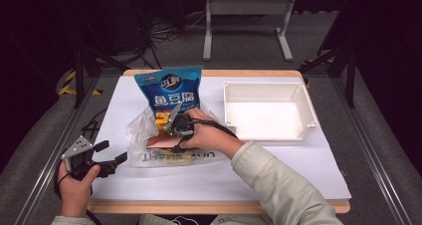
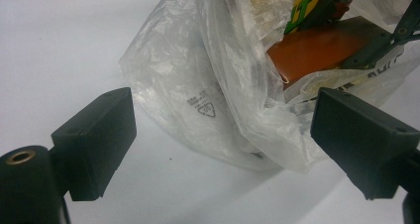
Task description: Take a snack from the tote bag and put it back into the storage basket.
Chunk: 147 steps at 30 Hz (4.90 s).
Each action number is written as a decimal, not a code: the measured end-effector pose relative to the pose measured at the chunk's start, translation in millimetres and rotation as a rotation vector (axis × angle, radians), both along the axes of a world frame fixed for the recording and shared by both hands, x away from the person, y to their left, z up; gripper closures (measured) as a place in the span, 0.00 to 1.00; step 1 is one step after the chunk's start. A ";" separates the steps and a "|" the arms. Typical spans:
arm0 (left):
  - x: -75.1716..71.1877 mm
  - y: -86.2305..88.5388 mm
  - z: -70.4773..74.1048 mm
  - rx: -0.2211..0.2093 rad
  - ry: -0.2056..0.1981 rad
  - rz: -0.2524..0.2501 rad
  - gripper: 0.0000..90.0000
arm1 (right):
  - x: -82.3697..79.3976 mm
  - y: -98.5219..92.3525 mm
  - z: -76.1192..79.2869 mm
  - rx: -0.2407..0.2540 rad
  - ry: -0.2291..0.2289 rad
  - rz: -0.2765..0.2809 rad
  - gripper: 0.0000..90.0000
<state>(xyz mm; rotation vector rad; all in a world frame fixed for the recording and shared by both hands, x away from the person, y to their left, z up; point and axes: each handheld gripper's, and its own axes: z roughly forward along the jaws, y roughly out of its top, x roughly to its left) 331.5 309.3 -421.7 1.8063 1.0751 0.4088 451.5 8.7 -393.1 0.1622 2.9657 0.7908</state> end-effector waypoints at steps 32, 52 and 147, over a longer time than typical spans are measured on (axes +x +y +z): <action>0.9 1.8 -1.0 -0.002 0.005 -0.008 0.11 | -5.5 6.5 -1.7 -0.088 -0.036 0.042 0.47; 4.5 -4.6 -0.4 0.012 0.002 -0.036 0.11 | -10.2 -5.6 37.0 -0.003 -0.078 0.024 0.47; 9.3 -3.7 0.4 0.061 -0.036 -0.120 0.02 | -38.9 -80.9 143.9 0.248 -0.112 -0.016 0.47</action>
